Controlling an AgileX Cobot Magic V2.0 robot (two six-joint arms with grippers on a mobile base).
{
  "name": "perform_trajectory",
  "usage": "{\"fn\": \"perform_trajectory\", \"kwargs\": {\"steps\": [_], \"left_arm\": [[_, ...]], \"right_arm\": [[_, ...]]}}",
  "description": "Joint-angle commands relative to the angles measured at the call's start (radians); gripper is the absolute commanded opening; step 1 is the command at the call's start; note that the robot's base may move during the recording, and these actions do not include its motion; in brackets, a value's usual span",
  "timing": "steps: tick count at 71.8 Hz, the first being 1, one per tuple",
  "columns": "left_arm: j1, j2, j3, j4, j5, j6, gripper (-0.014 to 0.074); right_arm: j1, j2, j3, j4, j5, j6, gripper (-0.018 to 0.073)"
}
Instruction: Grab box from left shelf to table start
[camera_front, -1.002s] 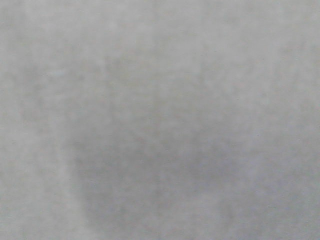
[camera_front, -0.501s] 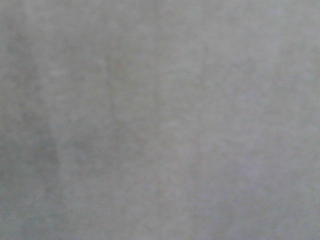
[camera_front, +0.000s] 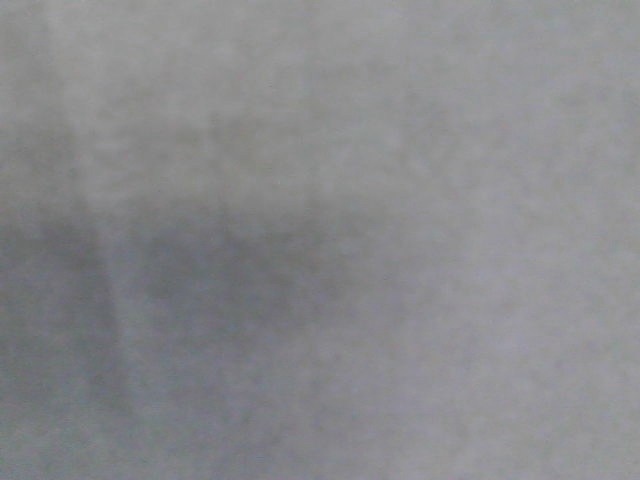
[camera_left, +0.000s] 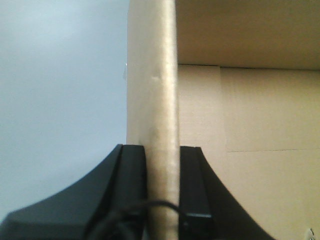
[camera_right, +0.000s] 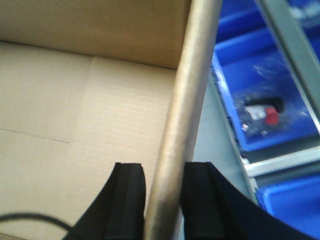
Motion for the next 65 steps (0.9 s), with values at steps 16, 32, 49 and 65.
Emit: {"fn": "perform_trajectory", "kwargs": {"steps": [16, 32, 49, 65], "left_arm": [[-0.007, -0.007, -0.041, -0.149, -0.112, -0.018, -0.0104], [-0.007, -0.007, -0.041, -0.149, -0.112, -0.018, -0.0104], [-0.007, -0.007, -0.041, -0.149, -0.112, -0.018, -0.0104], [-0.007, -0.007, -0.041, -0.149, -0.112, -0.018, -0.0104]], "right_arm": [[0.003, -0.007, -0.029, -0.013, -0.105, -0.030, 0.0067], [0.003, -0.007, -0.029, -0.013, -0.105, -0.030, 0.0067], [0.003, -0.007, -0.029, -0.013, -0.105, -0.030, 0.0067], [0.003, -0.007, -0.029, -0.013, -0.105, -0.030, 0.0067]]}}
